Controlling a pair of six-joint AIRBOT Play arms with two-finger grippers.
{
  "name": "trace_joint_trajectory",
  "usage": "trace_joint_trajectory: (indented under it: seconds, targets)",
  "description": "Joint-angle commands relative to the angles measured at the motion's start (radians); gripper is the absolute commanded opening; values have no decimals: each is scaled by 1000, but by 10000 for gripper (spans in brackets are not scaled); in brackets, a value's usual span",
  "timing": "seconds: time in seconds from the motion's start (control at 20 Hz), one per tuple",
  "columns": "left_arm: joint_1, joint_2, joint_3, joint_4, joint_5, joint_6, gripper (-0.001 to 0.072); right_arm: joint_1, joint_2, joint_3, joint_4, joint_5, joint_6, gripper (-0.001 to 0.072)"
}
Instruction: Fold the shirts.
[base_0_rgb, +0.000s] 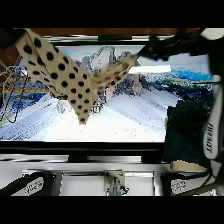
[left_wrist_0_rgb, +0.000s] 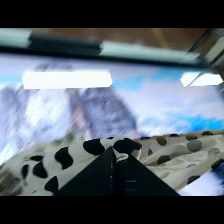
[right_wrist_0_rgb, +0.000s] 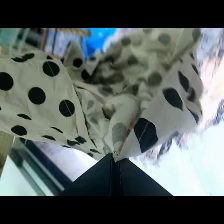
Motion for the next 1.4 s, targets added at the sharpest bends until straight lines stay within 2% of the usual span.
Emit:
trace_joint_trajectory:
  seconds: [0.0,0.1,0.15,0.25,0.35,0.45,0.55,0.75,0.8,0.85,0.9,1.0,1.1,1.2,1.35]
  targets:
    - [0,-56,210,-217,2,3,42,-108,207,25,4,-53,19,62]
    - [0,-67,262,-230,0,3,42,-164,321,25,-33,-48,20,62]
    - [3,-68,262,-170,-8,-12,42,-174,371,25,-85,-18,39,63]
    - [34,-87,262,-18,-112,-121,42,-146,432,17,-159,132,96,63]
    - [81,-117,261,23,-237,-128,42,-43,464,-41,-164,275,143,62]
    - [130,-129,260,31,-278,-128,42,148,473,-139,-192,303,185,63]
    - [182,-119,261,58,-278,-128,42,393,457,-268,-230,203,198,63]
    - [279,-89,261,196,-320,-129,42,814,301,-484,-254,-209,198,64]
    - [292,-89,261,213,-341,-129,42,864,231,-487,-250,-272,198,96]
    - [298,-90,259,213,-360,-129,42,887,163,-487,-219,-319,196,400]
    - [298,-91,259,213,-378,-129,42,881,116,-486,-162,-325,185,660]
    - [298,-90,259,213,-389,-128,42,805,85,-486,-50,-281,120,661]
    - [298,-91,255,219,-394,-124,42,667,117,-475,2,-248,69,661]
    - [297,-91,245,219,-404,-117,43,492,154,-457,-11,-249,64,661]
    - [286,-90,243,216,-404,-117,42,216,129,-449,-117,-296,132,661]
